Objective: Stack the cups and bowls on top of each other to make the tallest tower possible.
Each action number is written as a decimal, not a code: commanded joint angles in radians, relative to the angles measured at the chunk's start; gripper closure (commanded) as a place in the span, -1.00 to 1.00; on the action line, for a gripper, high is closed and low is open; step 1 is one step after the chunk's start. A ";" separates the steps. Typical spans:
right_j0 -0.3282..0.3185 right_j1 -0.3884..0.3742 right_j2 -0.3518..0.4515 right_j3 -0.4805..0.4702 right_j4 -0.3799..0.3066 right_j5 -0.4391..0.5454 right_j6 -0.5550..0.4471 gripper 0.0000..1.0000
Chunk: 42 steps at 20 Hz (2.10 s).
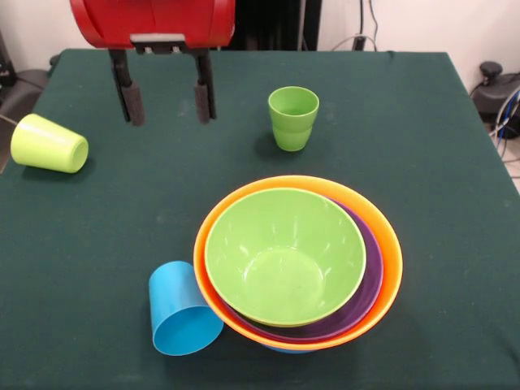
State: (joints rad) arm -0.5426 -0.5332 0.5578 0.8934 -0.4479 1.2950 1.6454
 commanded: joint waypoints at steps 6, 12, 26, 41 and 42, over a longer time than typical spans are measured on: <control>0.021 0.016 -0.089 0.016 0.009 0.047 0.101 -1.00; 0.008 0.032 -0.086 0.120 0.080 -0.094 0.151 -1.00; -0.013 0.076 -0.121 0.172 0.195 -0.158 0.162 -1.00; -0.107 0.221 -0.054 0.074 0.265 -0.175 -0.087 -1.00; -0.107 0.225 -0.052 0.071 0.268 -0.179 -0.081 -1.00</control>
State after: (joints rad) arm -0.6582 -0.4015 0.4579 0.9392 -0.1727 1.1672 1.6740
